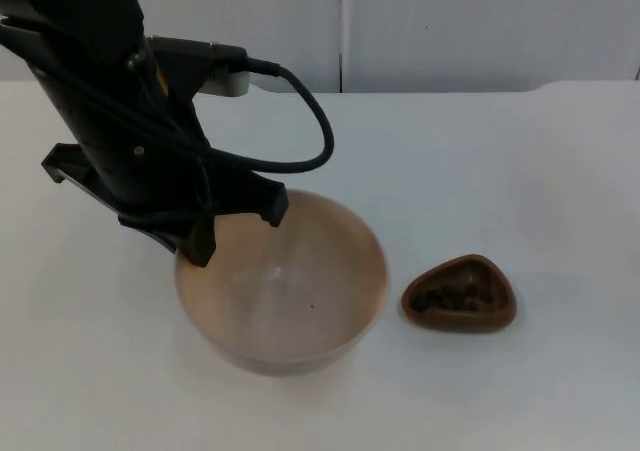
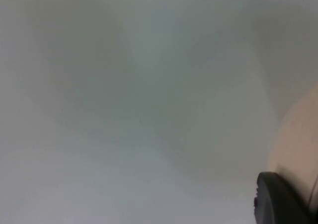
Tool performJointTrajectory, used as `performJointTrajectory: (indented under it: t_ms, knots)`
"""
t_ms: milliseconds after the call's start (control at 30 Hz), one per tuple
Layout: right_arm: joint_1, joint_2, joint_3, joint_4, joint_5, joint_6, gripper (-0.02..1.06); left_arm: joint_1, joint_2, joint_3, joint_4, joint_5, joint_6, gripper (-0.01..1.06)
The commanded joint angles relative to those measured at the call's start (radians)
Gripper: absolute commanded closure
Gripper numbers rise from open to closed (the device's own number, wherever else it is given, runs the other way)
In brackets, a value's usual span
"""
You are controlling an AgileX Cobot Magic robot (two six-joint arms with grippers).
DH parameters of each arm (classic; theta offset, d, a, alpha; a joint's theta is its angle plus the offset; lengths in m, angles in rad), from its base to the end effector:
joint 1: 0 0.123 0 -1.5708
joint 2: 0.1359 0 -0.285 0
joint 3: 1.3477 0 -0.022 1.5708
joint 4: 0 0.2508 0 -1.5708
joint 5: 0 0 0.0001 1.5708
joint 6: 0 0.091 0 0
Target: Pick up the bowl with the left hand and pour the coffee beans from the cup into the bowl with the right hand.
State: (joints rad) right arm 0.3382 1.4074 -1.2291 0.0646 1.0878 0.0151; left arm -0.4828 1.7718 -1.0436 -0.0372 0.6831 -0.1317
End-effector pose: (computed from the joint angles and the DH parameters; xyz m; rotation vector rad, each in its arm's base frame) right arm 0.2611 0.0973 0.3230 -0.4187 2.7292 0.1822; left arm 0.2918 -0.1553 0.1714 0.4712 2.8726 -0.1467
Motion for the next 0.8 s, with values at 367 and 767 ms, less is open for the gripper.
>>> performJointTrajectory:
  t_ms: [367, 767]
  knots:
    - [0.164, 0.215, -0.153, -0.095, -0.025, 0.112, 0.02, -0.005, -0.012, 0.002, -0.006, 0.015, -0.006, 1.05]
    - [0.164, 0.285, -0.139, -0.194, -0.103, 0.179, 0.06, -0.005, -0.012, 0.002, -0.004, 0.017, -0.006, 1.05]
